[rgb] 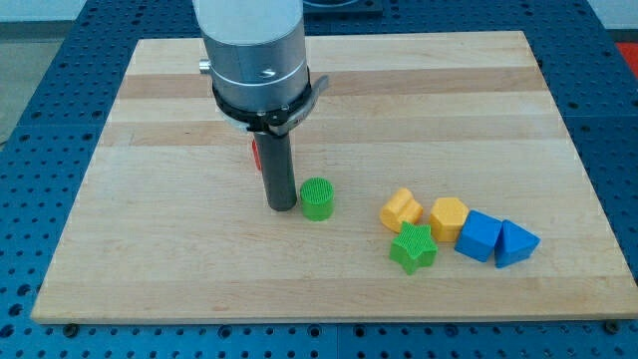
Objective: Move the green circle diagonally to the top left side of the green star
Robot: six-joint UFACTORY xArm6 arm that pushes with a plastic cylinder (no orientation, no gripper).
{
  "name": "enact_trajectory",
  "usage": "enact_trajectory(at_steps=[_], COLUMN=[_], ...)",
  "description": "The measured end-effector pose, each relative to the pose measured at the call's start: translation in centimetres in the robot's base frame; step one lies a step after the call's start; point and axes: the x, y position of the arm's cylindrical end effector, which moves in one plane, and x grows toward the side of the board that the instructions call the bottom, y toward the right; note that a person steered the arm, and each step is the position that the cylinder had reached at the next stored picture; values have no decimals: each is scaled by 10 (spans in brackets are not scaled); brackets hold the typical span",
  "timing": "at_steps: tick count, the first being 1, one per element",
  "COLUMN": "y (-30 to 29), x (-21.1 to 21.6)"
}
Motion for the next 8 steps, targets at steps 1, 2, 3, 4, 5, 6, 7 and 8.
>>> enact_trajectory(at_steps=[1,2,3,4,5,6,7,8], y=[-4,-14,-47,-9,45,48,0,-44], x=[0,0,0,-4,25,26,19,5])
